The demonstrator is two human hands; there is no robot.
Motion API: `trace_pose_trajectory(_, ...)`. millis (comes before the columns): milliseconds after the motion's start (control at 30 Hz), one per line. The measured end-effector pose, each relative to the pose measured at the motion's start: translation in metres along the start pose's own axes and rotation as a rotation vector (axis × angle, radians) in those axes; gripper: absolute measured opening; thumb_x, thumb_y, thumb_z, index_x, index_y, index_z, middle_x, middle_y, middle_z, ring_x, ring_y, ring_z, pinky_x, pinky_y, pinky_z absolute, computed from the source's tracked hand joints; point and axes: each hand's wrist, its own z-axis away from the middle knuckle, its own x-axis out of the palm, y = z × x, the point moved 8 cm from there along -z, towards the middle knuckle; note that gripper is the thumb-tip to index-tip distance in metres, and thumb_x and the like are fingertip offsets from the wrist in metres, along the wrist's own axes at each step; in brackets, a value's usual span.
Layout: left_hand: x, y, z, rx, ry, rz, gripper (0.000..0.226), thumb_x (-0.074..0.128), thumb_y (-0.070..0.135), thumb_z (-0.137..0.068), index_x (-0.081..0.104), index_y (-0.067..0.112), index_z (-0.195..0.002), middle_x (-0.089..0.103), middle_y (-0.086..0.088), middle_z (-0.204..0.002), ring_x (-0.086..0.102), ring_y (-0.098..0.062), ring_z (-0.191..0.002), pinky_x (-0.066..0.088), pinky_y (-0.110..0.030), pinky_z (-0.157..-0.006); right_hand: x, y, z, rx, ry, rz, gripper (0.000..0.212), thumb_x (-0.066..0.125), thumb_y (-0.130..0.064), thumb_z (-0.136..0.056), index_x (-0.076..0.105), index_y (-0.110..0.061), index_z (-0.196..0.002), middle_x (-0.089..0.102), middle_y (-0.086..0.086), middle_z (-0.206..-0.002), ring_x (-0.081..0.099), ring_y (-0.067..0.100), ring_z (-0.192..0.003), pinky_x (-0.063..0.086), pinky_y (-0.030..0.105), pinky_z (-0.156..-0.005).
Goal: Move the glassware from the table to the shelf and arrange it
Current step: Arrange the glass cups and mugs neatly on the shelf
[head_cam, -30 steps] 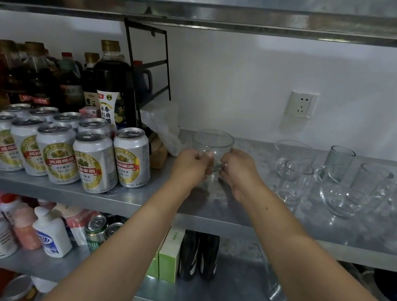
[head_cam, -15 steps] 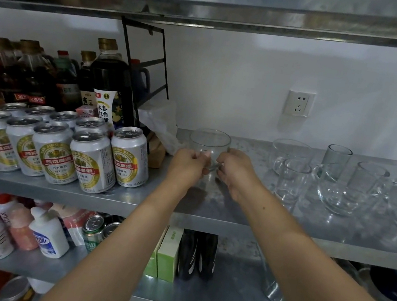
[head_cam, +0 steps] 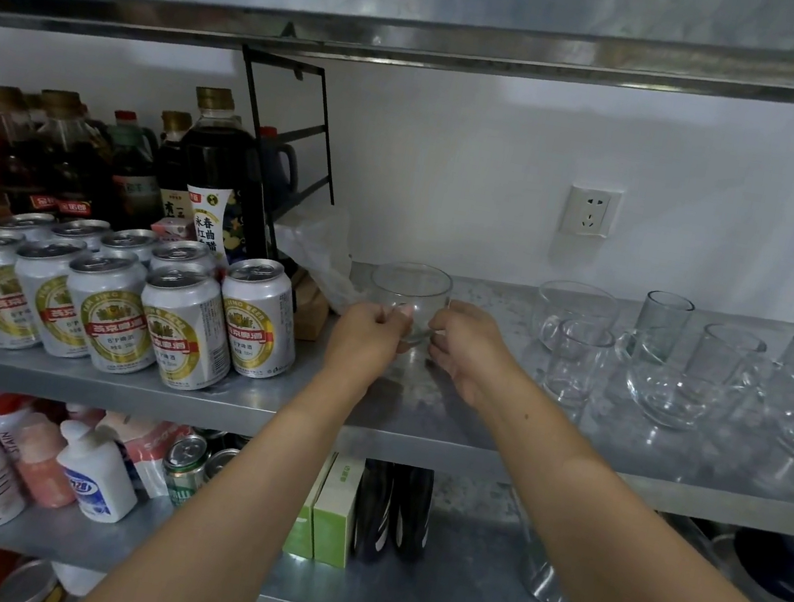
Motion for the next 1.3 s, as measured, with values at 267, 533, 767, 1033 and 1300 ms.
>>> trace_pose_trajectory(267,-0.023,0.004,-0.001,0.057,0.192,-0.162,0.018,0.057,0.044,-0.089,0.06,0.026,-0.091,0.063,0.0,-0.103,0.059,-0.02,-0.095,0.049,-0.035,-0.081,-0.014,-0.007,-0.003,0.006,0.062,0.037,0.061,0.058,-0.008,-0.088,0.04,-0.009,-0.146,0.055,0.017,-0.134,0.057,0.03,-0.116,0.049,0.038,-0.1)
trace_pose_trajectory(533,-0.01,0.07,0.019,0.374,0.234,0.1,0.007,0.06,0.019,-0.092,0.061,0.019,-0.098,0.061,0.013,-0.086,0.057,-0.001,-0.08,0.044,-0.015,-0.074,-0.03,-0.046,0.026,-0.089,0.05,0.025,0.045,0.058,-0.001,-0.089,0.05,0.005,-0.132,0.058,0.014,-0.093,0.059,0.029,-0.089,0.046,0.05,-0.104)
trace_pose_trajectory(767,0.072,0.115,0.006,0.268,-0.081,0.341,0.015,0.053,0.008,-0.095,0.066,0.01,-0.102,0.069,-0.006,-0.096,0.064,-0.012,-0.081,0.051,-0.024,-0.081,-0.105,-0.14,0.023,-0.301,0.149,0.189,0.015,0.063,0.009,-0.081,0.061,0.014,-0.095,0.044,0.013,-0.083,0.048,0.024,-0.081,0.05,0.037,-0.096)
trace_pose_trajectory(1033,0.151,0.084,-0.022,-0.176,-0.234,0.329,0.033,0.046,0.036,-0.097,0.054,0.014,-0.074,0.055,-0.003,-0.074,0.048,-0.017,-0.065,0.041,-0.028,-0.076,-0.145,-0.143,-0.032,-0.119,0.212,0.735,0.043,0.078,-0.01,-0.078,0.059,0.004,-0.113,0.063,0.017,-0.112,0.065,0.029,-0.102,0.057,0.04,-0.09)
trace_pose_trajectory(1300,0.163,0.074,-0.022,-0.212,-0.256,0.34,0.039,0.042,0.038,-0.098,0.06,0.006,-0.112,0.06,-0.008,-0.109,0.056,-0.023,-0.098,0.044,-0.033,-0.093,-0.135,-0.128,-0.053,-0.106,0.169,1.137,0.052,0.078,-0.029,-0.08,0.052,-0.004,-0.117,0.055,0.008,-0.107,0.056,0.025,-0.103,0.047,0.029,-0.081)
